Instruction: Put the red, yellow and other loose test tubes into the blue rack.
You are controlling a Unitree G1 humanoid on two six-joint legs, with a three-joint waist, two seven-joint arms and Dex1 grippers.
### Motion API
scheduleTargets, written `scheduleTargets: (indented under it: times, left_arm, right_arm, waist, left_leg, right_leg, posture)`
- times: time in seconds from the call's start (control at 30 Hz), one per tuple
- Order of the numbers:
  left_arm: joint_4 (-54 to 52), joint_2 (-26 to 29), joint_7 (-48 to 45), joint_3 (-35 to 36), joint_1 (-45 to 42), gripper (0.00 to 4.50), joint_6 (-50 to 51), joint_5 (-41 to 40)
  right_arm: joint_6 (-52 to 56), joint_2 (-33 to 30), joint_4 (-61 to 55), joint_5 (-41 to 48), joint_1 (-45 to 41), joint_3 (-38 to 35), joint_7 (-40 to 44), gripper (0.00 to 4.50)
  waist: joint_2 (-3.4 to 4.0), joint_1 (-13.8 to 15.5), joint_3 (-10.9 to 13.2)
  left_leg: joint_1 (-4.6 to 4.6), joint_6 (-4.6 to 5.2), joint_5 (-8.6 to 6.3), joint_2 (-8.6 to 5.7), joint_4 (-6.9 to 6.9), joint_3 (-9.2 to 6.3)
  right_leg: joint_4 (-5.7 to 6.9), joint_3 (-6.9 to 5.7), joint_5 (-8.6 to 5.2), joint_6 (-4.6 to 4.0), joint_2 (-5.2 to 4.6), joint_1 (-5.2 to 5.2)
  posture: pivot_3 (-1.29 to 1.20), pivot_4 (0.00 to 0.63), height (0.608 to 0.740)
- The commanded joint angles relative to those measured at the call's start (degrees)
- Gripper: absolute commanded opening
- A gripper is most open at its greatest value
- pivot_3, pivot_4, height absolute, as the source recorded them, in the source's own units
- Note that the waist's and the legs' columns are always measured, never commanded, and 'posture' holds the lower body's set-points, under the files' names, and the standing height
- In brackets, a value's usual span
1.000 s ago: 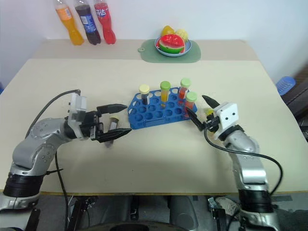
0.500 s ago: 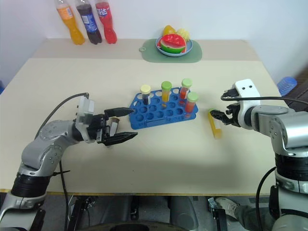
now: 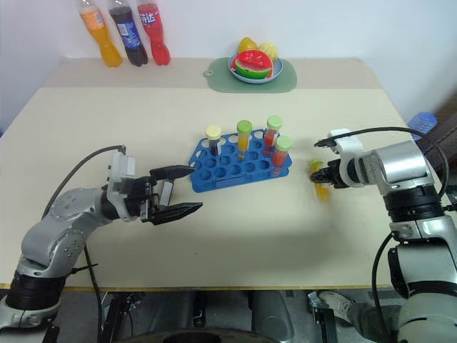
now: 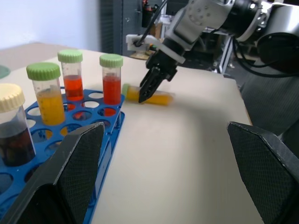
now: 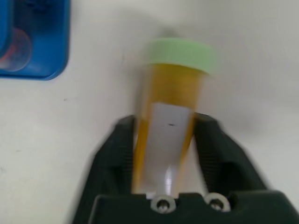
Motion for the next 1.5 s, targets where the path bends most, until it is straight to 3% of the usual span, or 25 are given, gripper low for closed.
scheduleTargets:
  times: [0.03,0.17,0.23,0.4,0.5,0.57,0.77,0.9,1.2,1.5]
  left_arm:
    - [-2.1,0.5,0.5,1.5,0.1,4.35,0.1,-1.1]
    - [-1.4,0.5,0.4,1.3,-0.4,4.35,-0.2,-1.1]
    - [-0.6,0.5,0.2,1.3,-1.1,4.35,-0.4,-1.1]
    - [1.8,0.3,-0.8,0.7,-3.1,4.35,-0.6,-0.9]
    - [4.4,-0.4,-1.9,0.0,-4.8,4.35,-1.8,0.1]
    - [7.4,-1.0,-3.0,-0.4,-5.9,4.35,-3.3,1.2]
    - [12.7,-0.3,-5.9,-0.9,-6.1,4.35,-6.0,4.3]
    - [15.3,1.1,-7.4,-0.5,-5.0,4.35,-8.1,6.6]
    - [12.3,1.5,-5.3,1.9,-2.1,4.35,-7.4,6.0]
    - [10.5,1.4,-3.6,2.4,-1.0,4.35,-6.7,5.5]
  right_arm:
    - [-2.6,-1.1,-1.3,-1.5,0.3,0.9,2.1,0.81]
    - [-14.8,-1.7,-11.0,-2.0,9.0,-6.3,1.4,0.81]
    - [-20.0,-3.3,-20.9,-1.7,18.2,-11.4,1.5,0.81]
    - [-21.3,-2.8,-42.3,3.3,39.2,-24.2,3.9,0.81]
    - [-22.3,2.4,-50.8,6.8,44.3,-27.3,1.9,0.81]
    - [-29.9,8.0,-53.7,6.0,44.3,-24.7,0.4,0.81]
    - [-46.6,23.1,-46.5,-2.9,35.0,-10.3,-6.1,0.81]
    - [-56.6,30.1,-35.8,-6.9,29.5,-6.6,-8.5,0.81]
    - [-75.7,35.6,-17.5,-13.0,25.6,-6.7,-12.2,0.81]
    - [-85.0,37.7,-8.6,-13.6,26.0,-6.5,-12.7,0.81]
  waist:
    - [0.0,0.0,0.0]
    - [-0.04,0.3,0.0]
    - [-0.04,0.6,0.0]
    - [-0.02,0.6,0.0]
    - [-0.05,0.1,0.0]
    - [-0.04,-0.2,0.0]
    - [-0.03,0.0,0.0]
    - [-0.04,0.4,0.0]
    - [-0.03,0.1,0.0]
    - [-0.04,0.2,0.0]
  left_leg:
    - [0.0,0.0,0.0,0.0,0.0,0.0]
    - [-0.01,0.0,0.0,0.0,-0.01,0.01]
    - [-0.02,0.0,0.0,0.0,-0.01,0.01]
    - [0.02,0.0,0.0,-0.01,-0.02,-0.07]
    - [0.06,-0.01,0.0,0.0,-0.02,-0.05]
    - [0.14,-0.01,0.0,0.04,-0.01,-0.06]
    - [0.14,-0.01,0.0,0.07,0.0,-0.14]
    - [0.08,-0.01,0.0,0.06,-0.01,-0.11]
    - [0.09,-0.02,0.0,0.03,-0.03,-0.07]
    - [0.18,-0.03,0.01,0.01,-0.01,-0.07]
  right_leg:
    - [0.0,0.0,0.0,0.0,0.0,0.0]
    - [-0.01,0.0,0.0,0.02,0.0,0.0]
    - [-0.03,-0.01,0.02,0.06,0.0,0.01]
    - [-0.02,-0.06,0.01,0.25,0.0,0.08]
    - [-0.01,-0.03,-0.06,0.12,0.01,0.08]
    - [0.0,0.01,-0.06,0.07,0.09,0.1]
    - [0.01,0.04,-0.03,-0.01,0.22,0.07]
    - [-0.01,0.03,-0.03,0.0,0.17,0.06]
    - [0.04,0.02,-0.02,0.01,0.09,0.06]
    - [0.06,0.02,-0.02,0.0,0.04,0.15]
  posture:
    - [0.0,0.15,0.74]
    - [0.0,0.15,0.74]
    - [0.0,0.15,0.74]
    - [0.0,0.15,0.74]
    - [0.0,0.15,0.74]
    - [0.0,0.15,0.74]
    - [0.0,0.15,0.74]
    - [0.0,0.15,0.74]
    - [0.0,0.15,0.74]
    - [0.0,0.15,0.74]
